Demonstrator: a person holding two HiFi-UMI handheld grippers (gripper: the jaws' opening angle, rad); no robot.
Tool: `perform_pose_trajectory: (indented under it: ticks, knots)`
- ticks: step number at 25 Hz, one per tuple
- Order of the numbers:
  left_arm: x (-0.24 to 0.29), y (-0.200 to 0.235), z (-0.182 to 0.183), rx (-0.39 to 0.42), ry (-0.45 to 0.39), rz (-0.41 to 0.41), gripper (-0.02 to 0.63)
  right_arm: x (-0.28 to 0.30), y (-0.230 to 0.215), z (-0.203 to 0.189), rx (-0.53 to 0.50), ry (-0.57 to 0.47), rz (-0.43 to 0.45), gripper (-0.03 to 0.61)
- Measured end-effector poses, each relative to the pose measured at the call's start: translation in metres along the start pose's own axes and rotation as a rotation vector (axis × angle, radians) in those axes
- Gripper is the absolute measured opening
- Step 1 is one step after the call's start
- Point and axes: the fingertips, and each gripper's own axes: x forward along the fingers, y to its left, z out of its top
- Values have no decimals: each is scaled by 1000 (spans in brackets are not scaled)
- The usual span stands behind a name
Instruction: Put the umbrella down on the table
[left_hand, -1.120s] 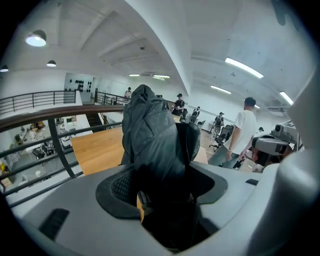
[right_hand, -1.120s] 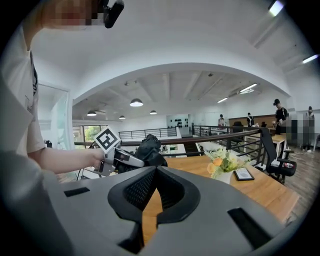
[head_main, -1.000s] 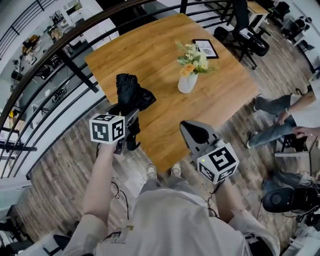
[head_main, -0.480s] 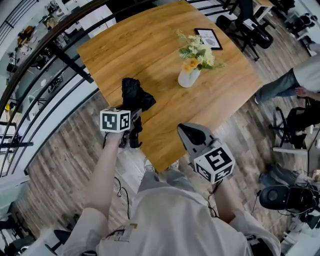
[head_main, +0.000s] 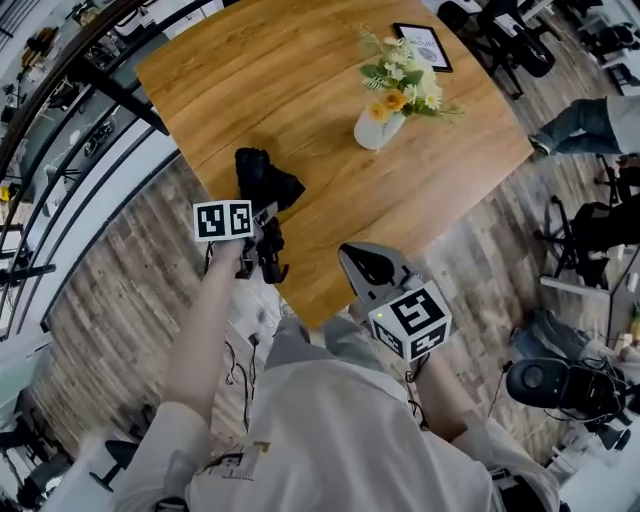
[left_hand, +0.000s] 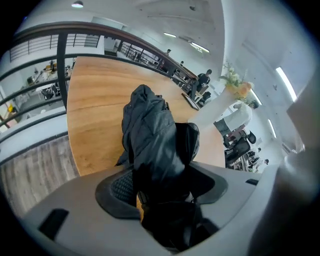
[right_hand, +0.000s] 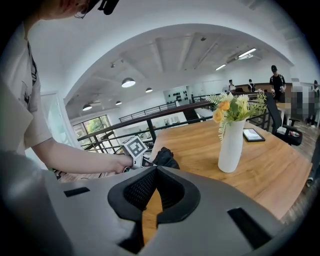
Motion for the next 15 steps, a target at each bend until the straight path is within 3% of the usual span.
perform_pose_trajectory:
  ticks: [6, 10, 12, 15]
  knots:
    - [15, -6, -12, -131, 14, -25, 287, 6, 13, -4, 6, 3, 52, 28]
    - [27, -8, -14, -165, 20, -12, 287, 6, 11, -8, 20, 4, 55, 28]
    - [29, -11, -9, -187, -5, -21, 286, 2, 7, -11, 38, 4, 60, 28]
    - [18, -27, 6, -205, -67, -90, 224, -10, 4, -12, 90, -8, 74, 28]
